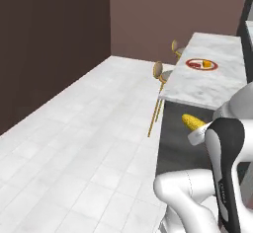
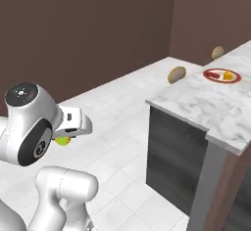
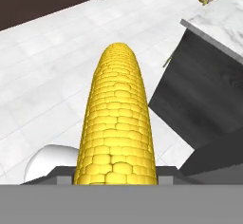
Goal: Take the cheese, steak, and corn from the fridge and place them on the plate on the dining counter to create an appetizer plate.
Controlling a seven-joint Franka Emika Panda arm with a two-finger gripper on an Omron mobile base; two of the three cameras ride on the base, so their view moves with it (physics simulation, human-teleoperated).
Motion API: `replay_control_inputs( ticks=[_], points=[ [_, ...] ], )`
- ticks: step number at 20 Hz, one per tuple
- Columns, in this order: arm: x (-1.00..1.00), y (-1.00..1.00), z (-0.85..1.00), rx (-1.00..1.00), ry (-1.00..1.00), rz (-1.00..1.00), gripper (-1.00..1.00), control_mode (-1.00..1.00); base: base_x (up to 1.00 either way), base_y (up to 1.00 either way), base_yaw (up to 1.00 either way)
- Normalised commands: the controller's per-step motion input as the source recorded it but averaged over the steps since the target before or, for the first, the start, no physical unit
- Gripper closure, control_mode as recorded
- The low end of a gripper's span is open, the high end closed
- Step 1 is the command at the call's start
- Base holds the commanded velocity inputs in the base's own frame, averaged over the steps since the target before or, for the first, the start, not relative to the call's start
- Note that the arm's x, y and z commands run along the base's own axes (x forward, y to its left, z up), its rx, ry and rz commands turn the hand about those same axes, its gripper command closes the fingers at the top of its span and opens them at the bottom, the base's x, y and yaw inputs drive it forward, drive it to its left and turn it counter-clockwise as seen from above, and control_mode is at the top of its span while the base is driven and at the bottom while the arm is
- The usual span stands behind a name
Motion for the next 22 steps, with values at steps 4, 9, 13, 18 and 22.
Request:
replay_control_inputs(
  ticks=[4,9,13,18,22],
  points=[
    [0.0,0.0,0.0,0.0,0.0,0.0,1.0,1.0,0.48,1.0,-0.44],
    [0.0,0.0,0.0,0.0,0.0,0.0,1.0,1.0,0.46,1.0,-0.43],
    [0.0,0.0,0.0,0.0,0.0,0.0,1.0,1.0,0.79,1.0,-0.52],
    [0.0,0.0,0.0,0.0,0.0,0.0,1.0,1.0,0.96,1.0,-0.56],
    [0.0,0.0,0.0,0.0,0.0,0.0,1.0,1.0,0.91,1.0,-0.54]
  ],
)
